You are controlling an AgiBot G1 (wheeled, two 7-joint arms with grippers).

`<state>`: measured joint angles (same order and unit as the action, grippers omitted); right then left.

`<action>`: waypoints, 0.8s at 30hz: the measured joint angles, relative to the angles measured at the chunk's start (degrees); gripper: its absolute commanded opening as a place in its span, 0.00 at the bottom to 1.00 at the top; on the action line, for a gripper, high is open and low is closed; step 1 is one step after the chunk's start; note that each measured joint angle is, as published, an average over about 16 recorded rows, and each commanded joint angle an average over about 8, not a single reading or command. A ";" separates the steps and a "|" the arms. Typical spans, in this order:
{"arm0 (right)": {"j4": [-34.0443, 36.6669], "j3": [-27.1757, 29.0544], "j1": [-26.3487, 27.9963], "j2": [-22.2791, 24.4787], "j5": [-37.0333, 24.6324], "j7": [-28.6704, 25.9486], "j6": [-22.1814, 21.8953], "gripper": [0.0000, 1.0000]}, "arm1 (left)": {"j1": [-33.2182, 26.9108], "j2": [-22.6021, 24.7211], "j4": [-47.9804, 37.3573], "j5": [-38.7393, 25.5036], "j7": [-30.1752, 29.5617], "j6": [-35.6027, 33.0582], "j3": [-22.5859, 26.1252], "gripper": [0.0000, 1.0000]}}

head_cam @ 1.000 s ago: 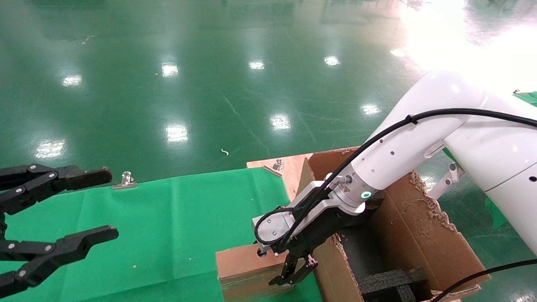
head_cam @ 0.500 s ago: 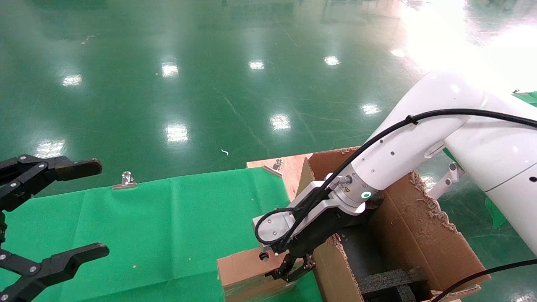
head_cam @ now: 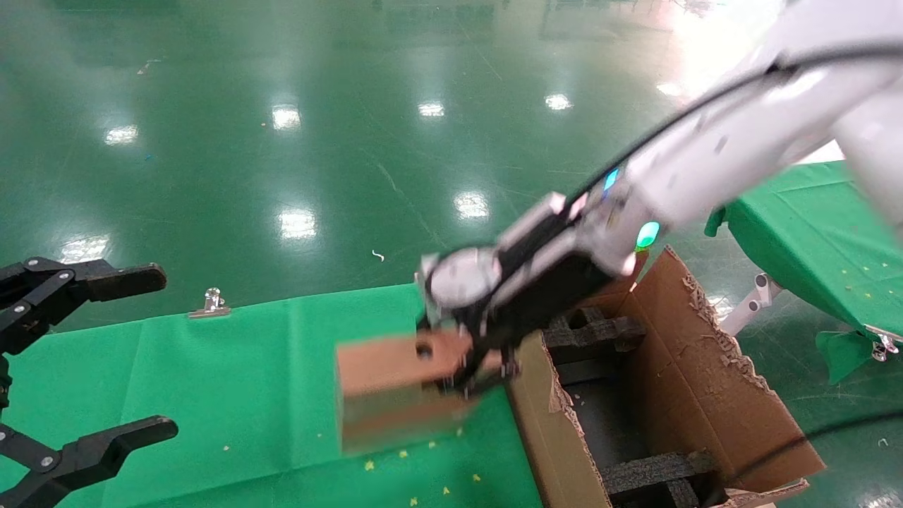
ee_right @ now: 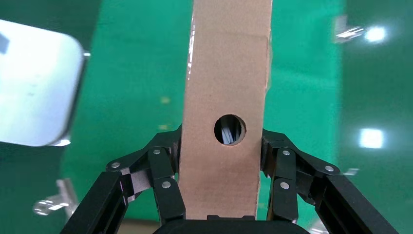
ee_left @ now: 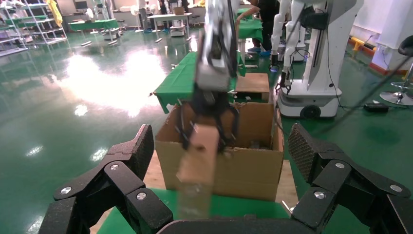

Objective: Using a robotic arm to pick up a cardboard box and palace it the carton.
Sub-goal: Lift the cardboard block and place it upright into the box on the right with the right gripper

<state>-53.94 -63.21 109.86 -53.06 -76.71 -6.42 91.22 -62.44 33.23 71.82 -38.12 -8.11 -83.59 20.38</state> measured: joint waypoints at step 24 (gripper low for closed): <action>15.20 -15.07 22.79 3.59 12.27 10.61 0.09 0.00 | 0.00 0.00 0.00 0.01 0.00 0.00 0.01 1.00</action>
<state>-38.75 -78.28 132.66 -49.47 -64.43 4.19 91.30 -62.44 33.23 71.82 -38.12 -8.10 -83.59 20.39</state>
